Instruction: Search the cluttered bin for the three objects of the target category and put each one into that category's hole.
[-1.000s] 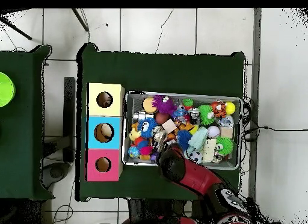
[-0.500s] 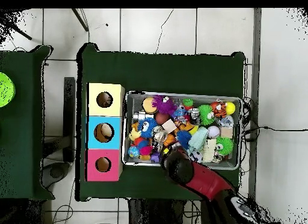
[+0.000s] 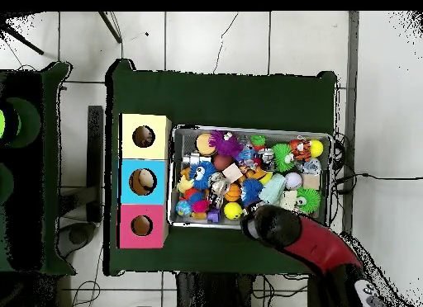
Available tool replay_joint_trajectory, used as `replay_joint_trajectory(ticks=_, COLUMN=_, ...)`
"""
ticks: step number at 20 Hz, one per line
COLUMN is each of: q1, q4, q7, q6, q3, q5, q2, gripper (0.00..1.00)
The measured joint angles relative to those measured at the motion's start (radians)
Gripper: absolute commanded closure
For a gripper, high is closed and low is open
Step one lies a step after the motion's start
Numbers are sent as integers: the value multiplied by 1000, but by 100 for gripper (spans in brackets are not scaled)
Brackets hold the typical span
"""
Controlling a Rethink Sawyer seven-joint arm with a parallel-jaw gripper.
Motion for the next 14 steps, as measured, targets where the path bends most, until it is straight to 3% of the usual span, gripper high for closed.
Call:
replay_joint_trajectory(ticks=7, q1=-27, q4=-82, q7=0, q6=15, q3=5, q5=-63, q2=-6, gripper=100)
replay_joint_trajectory(ticks=14, q1=49, q4=-79, q7=0, q6=-49, q3=4, q5=-43, q2=-1, gripper=100)
